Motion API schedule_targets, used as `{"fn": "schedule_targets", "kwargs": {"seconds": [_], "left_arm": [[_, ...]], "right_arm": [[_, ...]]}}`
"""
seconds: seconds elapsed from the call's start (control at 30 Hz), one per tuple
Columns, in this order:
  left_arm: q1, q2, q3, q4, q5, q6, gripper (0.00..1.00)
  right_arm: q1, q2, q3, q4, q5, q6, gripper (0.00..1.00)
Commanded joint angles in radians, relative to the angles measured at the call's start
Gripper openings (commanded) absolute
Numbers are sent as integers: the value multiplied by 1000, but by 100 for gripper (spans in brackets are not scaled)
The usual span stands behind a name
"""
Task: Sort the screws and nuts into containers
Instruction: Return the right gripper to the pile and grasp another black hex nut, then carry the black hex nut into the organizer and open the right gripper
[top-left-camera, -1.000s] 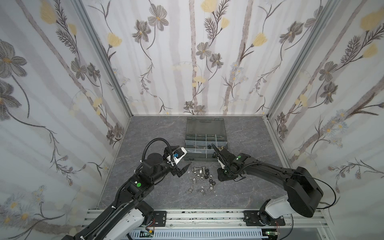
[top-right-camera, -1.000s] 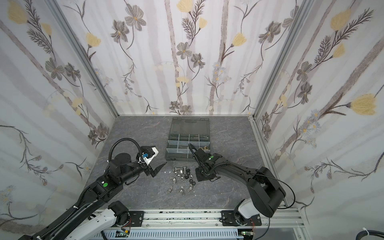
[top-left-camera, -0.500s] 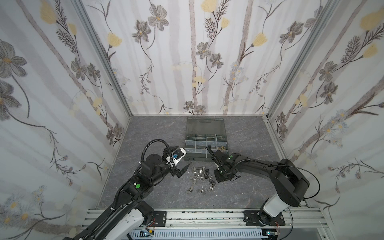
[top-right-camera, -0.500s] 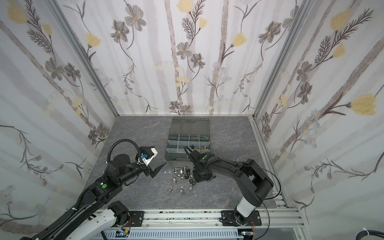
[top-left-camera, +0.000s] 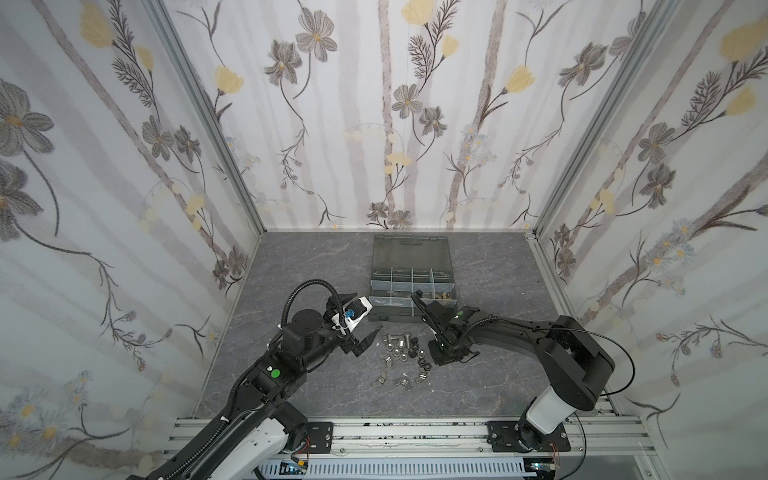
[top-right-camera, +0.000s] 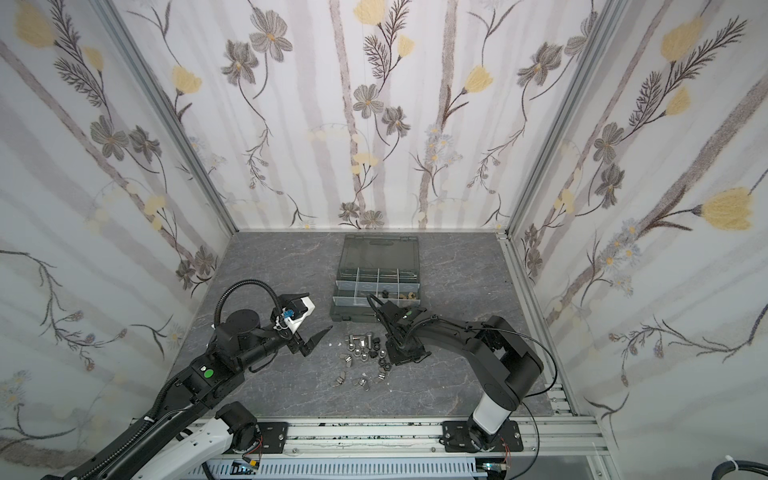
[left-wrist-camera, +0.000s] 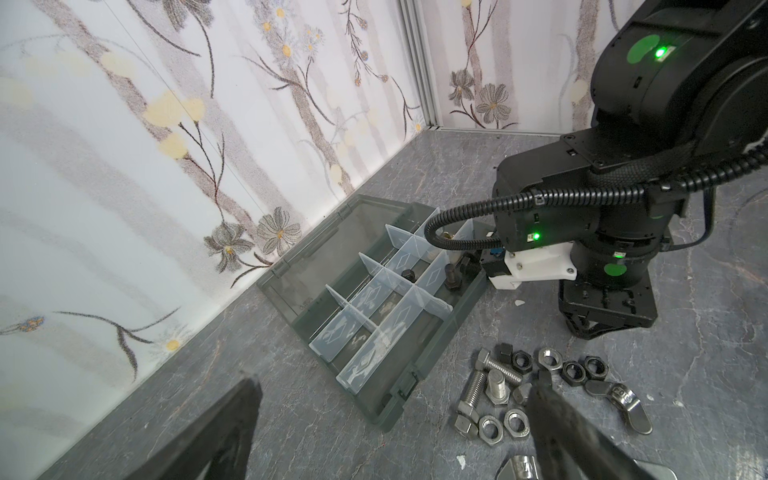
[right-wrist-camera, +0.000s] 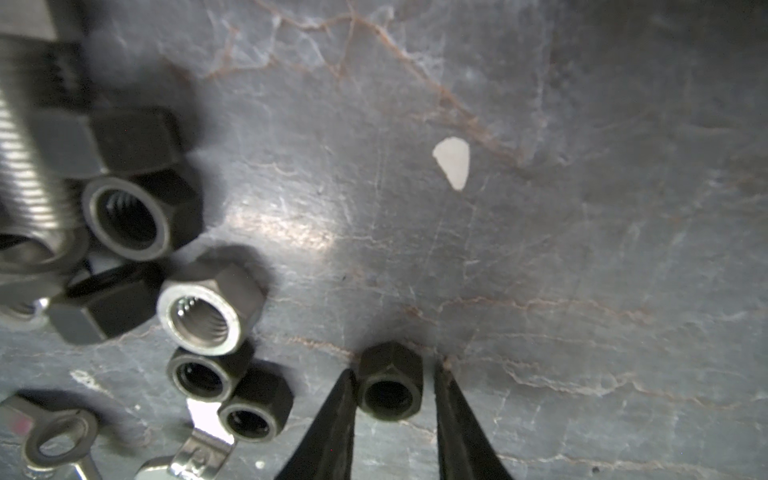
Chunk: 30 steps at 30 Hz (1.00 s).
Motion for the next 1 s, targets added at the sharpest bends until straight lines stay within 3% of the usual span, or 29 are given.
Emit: {"fn": "schedule_targets", "kwargs": {"seconds": [0.0, 0.5, 0.7, 0.97], "left_arm": [[-1, -1, -5, 37, -8, 2, 100], [0, 1, -4, 41, -10, 5, 100], [0, -10, -15, 52, -15, 4, 100], [0, -23, -4, 25, -30, 17, 100]], "right_arm": [[0, 16, -1, 13, 3, -3, 28], [-16, 7, 126, -80, 44, -53, 20], [-76, 20, 321, -171, 75, -109, 23], [-187, 191, 657, -245, 74, -259, 23]]}}
